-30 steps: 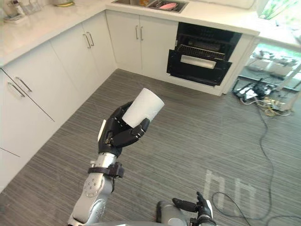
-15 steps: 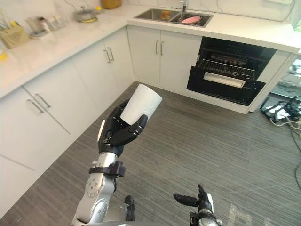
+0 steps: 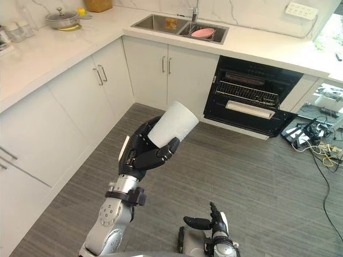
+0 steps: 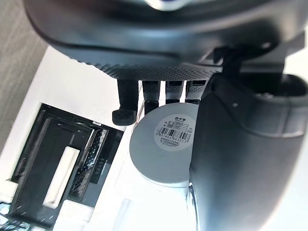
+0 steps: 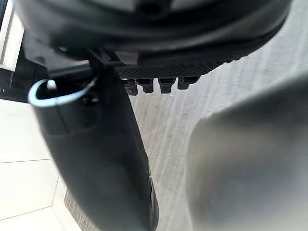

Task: Walk over to the sink, pick up the cup, carry it to the dishwasher, place the cup inside the dishwasher, then close the dishwasher door

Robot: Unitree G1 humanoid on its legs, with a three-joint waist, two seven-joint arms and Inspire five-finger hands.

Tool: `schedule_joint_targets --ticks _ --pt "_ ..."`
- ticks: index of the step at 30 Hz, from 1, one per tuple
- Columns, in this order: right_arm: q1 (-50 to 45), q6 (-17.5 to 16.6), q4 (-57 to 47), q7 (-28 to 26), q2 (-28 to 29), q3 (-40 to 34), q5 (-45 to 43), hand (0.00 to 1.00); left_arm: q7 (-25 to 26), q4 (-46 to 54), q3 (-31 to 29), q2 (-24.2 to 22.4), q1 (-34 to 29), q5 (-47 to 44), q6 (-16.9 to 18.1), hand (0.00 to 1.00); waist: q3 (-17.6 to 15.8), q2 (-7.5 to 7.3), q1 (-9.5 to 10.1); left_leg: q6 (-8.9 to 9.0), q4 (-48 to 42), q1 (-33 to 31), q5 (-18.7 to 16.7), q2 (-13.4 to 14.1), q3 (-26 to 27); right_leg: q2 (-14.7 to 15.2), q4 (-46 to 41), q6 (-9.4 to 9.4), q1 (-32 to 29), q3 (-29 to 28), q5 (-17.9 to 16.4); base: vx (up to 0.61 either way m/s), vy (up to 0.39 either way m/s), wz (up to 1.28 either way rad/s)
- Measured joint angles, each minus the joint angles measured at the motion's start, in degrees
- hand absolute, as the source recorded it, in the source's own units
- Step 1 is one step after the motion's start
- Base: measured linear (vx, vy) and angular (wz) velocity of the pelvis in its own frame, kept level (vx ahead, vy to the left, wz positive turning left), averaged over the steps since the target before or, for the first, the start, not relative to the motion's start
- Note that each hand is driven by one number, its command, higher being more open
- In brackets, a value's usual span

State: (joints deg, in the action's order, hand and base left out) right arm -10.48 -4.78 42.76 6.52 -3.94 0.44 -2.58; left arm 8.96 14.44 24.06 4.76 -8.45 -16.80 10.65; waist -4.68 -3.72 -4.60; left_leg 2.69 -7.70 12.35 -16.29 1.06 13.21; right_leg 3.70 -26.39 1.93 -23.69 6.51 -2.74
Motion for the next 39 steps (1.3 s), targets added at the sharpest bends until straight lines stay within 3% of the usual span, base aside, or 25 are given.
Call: schedule_joint_targets --ticks 2,4,6,9,11,12,14,16,17,18,20,21,22,23,24,27,29,31,33,34,35,36,37,38,39 --pt "-0.3 0.3 -0.6 0.3 -1.6 -0.1 0.0 1.00 0.0 -1.0 -0.1 -2.0 -0.3 0.0 -0.5 0.00 0.3 3.39 0.31 1.33 -2.3 1.3 -0.7 3.0 -0.2 -1.4 -3.6 1.23 1.5 2.2 -3.9 0.77 -0.227 0.37" --pt "-0.5 0.3 -1.6 0.1 -2.1 -0.1 0.0 1.00 0.0 -1.1 -0.1 -3.4 0.1 0.0 -0.5 0.00 -0.5 4.18 0.44 2.97 -15.6 -2.4 0.4 6.1 -0.6 -2.3 -2.4 2.14 6.0 4.2 -6.2 0.57 -0.224 0.41" --pt "-2.3 0.3 -5.1 0.3 -1.6 0.2 -0.1 1.00 -0.3 -1.1 -0.3 -5.0 -0.1 0.0 -0.5 0.00 -0.8 4.38 2.44 5.21 -40.9 -11.1 3.0 11.3 -3.0 -4.5 3.9 3.00 15.5 4.7 -7.0 0.50 -0.199 0.23" --pt "-3.0 -0.4 -7.7 0.6 -1.9 -0.1 -0.1 1.00 -0.7 -0.7 -1.3 -6.2 -1.1 -0.2 -0.2 0.00 -1.0 4.12 4.06 2.74 -52.4 -21.0 1.4 15.6 -0.9 -5.5 10.1 3.11 24.3 4.6 -8.8 0.40 -0.123 0.06" --pt "-2.4 -0.4 -7.0 0.7 -2.2 -0.1 -0.1 1.00 -0.7 -0.7 -1.6 -6.0 -1.8 -0.2 -0.2 0.00 -0.8 4.19 4.98 0.81 -47.7 -24.5 0.3 15.2 -0.4 -5.3 10.7 3.74 26.1 3.5 -10.7 0.22 -0.012 -0.18" --pt "-1.2 -0.5 -5.5 0.7 -2.5 -0.1 -0.1 1.00 -0.7 -0.8 -1.8 -5.5 -2.4 -0.2 -0.2 0.00 -0.9 3.96 5.40 -0.05 -39.6 -25.7 -0.1 13.2 -0.6 -4.5 11.1 3.21 27.4 2.5 -11.5 0.29 0.060 -0.36" --pt "-0.6 -0.5 -3.5 0.9 -3.3 -0.2 -0.1 1.00 -0.7 -1.1 -2.3 -4.6 -2.7 -0.2 -0.2 0.00 -0.9 3.89 5.33 0.18 -26.7 -27.2 0.6 8.9 -3.2 -3.1 11.9 1.90 28.9 0.9 -12.3 0.34 0.107 -0.40" --pt "-0.4 -0.4 -1.5 1.0 -4.0 -0.2 -0.2 1.00 -0.6 -1.1 -2.5 -4.4 -2.7 -0.2 -0.2 0.00 -0.9 3.86 5.29 0.91 -14.6 -28.2 4.7 5.0 -7.0 -1.9 12.7 -0.29 30.0 -1.2 -12.9 0.35 0.165 -0.55" --pt "-0.3 -0.2 -0.2 1.1 -4.2 -0.3 -0.2 1.00 -0.5 -1.1 -2.6 -4.4 -2.7 -0.2 -0.2 0.00 -0.9 3.83 5.23 1.20 -10.3 -28.2 10.0 3.6 -8.5 -1.5 13.6 -1.54 30.9 -3.0 -13.6 0.43 0.252 -0.86" --pt "-0.5 0.0 0.2 1.1 -4.2 -0.2 -0.2 1.00 -0.5 -1.1 -2.4 -4.1 -2.8 -0.2 -0.2 0.00 -0.8 3.78 5.33 -0.12 -11.0 -27.6 15.2 3.1 -8.4 -1.1 14.2 -2.95 32.0 -5.4 -14.5 0.45 0.277 -0.85" --pt "-0.8 0.1 0.1 1.2 -3.2 -0.4 -0.2 1.00 -0.5 -1.2 -2.4 -3.0 -2.4 -0.2 -0.4 0.00 -0.2 2.20 4.53 -1.80 -14.1 -28.0 11.7 2.0 -6.0 1.6 13.7 -4.32 32.0 -7.0 -15.2 0.54 0.314 -0.66" --pt "-1.4 0.1 -0.6 1.1 -2.9 -0.3 -0.2 1.00 -0.5 -1.2 -2.0 -3.0 -2.1 -0.1 -0.5 0.00 -0.5 1.51 4.61 -2.84 -16.9 -27.8 8.2 1.9 -3.6 2.7 9.6 -5.05 30.3 -9.4 -15.2 0.55 0.327 -0.65" --pt "-1.3 0.1 -0.6 1.1 -2.5 -0.3 -0.2 1.00 -0.4 -1.2 -2.0 -2.9 -2.1 -0.1 -0.5 0.00 -0.7 1.24 4.71 -3.16 -17.2 -27.0 7.2 1.9 -2.6 2.9 6.1 -5.47 28.9 -10.0 -15.2 0.43 0.277 -0.69" --pt "-1.3 0.1 -0.7 1.0 -1.9 -0.3 -0.2 1.00 -0.4 -1.1 -1.9 -2.4 -2.1 -0.1 -0.7 0.00 -0.8 0.90 4.76 -3.67 -16.6 -25.1 6.1 1.7 -1.4 3.3 -1.5 -6.75 25.9 -10.5 -14.6 0.38 0.232 -0.59" --pt "-1.4 0.2 -0.8 0.9 -0.5 -0.3 -0.2 1.00 -0.3 -1.1 -1.6 -1.2 -1.9 -0.1 -1.2 0.00 -0.7 0.65 4.56 -4.53 -14.2 -20.7 4.8 1.1 0.0 4.5 -16.5 -10.32 19.9 -10.7 -11.4 0.37 0.210 -0.50" --pt "-1.6 0.2 -2.0 0.2 2.0 0.1 -0.1 1.00 -0.2 0.2 -1.0 -0.9 -1.9 0.0 -1.4 0.00 -0.8 0.76 3.85 -4.66 -9.5 -12.4 2.9 0.8 0.7 5.3 -29.4 -8.26 13.5 -7.4 -12.7 0.34 0.124 -0.22" --pt "-1.4 0.1 -3.6 -0.1 3.3 0.3 -0.1 1.00 -0.2 2.7 -0.6 -1.0 -1.8 0.0 -1.1 0.00 -0.6 0.69 3.72 -4.61 -9.0 -10.2 0.6 1.3 1.0 5.0 -30.5 -6.45 8.6 -4.7 -13.7 0.31 0.006 -0.13" --pt "-1.2 0.1 -3.9 -0.4 3.2 0.6 -0.1 1.00 -0.3 3.5 0.6 -1.0 -1.6 0.0 -0.1 0.00 -0.5 0.88 3.66 -3.34 -8.3 -6.9 -1.5 2.6 1.3 3.5 -26.2 -4.31 3.8 -0.7 -15.0 0.34 -0.087 -0.09" --pt "-1.4 0.1 -3.8 -0.4 3.0 0.6 -0.1 1.00 -0.3 3.4 1.5 -1.0 -1.5 0.0 0.0 0.00 -0.5 0.90 3.41 -1.53 -7.9 -4.9 -2.8 3.8 1.3 2.0 -19.2 -3.99 1.4 2.0 -14.9 0.40 -0.138 0.07" --pt "-1.4 0.1 -3.8 -0.4 2.8 0.6 -0.1 1.00 -0.4 3.3 1.8 -1.0 -1.6 0.0 0.0 0.00 0.4 -0.19 2.80 -0.21 -7.4 -4.2 -3.8 3.3 0.9 1.4 -10.2 -3.27 1.3 2.4 -12.0 0.43 -0.161 0.24" --pt "-1.6 0.1 -3.7 -0.4 2.8 0.6 -0.1 1.00 -0.5 3.2 1.8 -1.1 -1.7 0.0 0.0 0.00 0.9 -1.30 2.32 0.62 -7.1 -3.6 -4.4 2.5 0.5 1.9 -6.8 -0.74 1.4 2.0 -7.3 0.50 -0.160 0.22" --pt "-1.2 0.4 -2.3 -0.2 1.3 0.5 -0.1 1.00 -0.6 0.6 1.8 -2.7 -1.7 0.0 -0.1 0.00 1.1 0.65 2.29 1.67 -7.3 -1.6 -5.3 4.0 0.3 0.9 -8.2 1.51 2.7 3.1 -8.4 0.44 -0.123 0.09" --pt "-1.3 0.6 -2.3 -0.1 0.5 0.6 -0.1 1.00 -0.6 -0.5 1.8 -3.2 -1.8 0.0 -0.5 0.00 1.3 1.85 2.33 1.71 -8.3 -1.7 -5.2 5.0 0.4 0.1 -7.6 1.74 3.5 3.5 -8.9 0.54 -0.151 0.10" --pt "-1.3 0.7 -2.8 -0.1 -0.7 0.6 -0.1 1.00 -0.6 -2.1 1.6 -4.1 -1.6 0.0 -1.0 0.00 1.3 3.21 2.07 3.15 -13.1 -3.2 -4.4 6.9 0.4 -0.8 -6.0 2.37 5.5 4.8 -9.5 0.49 -0.171 0.20" --pt "-1.6 0.7 -2.9 0.0 -0.8 0.6 -0.2 1.00 -0.6 -3.4 1.3 -4.8 -1.6 0.0 -1.7 0.00 1.1 3.24 2.22 5.13 -22.7 -6.6 -1.4 8.8 -0.2 -1.4 -3.4 2.72 9.0 5.4 -9.8 0.49 -0.188 0.27"
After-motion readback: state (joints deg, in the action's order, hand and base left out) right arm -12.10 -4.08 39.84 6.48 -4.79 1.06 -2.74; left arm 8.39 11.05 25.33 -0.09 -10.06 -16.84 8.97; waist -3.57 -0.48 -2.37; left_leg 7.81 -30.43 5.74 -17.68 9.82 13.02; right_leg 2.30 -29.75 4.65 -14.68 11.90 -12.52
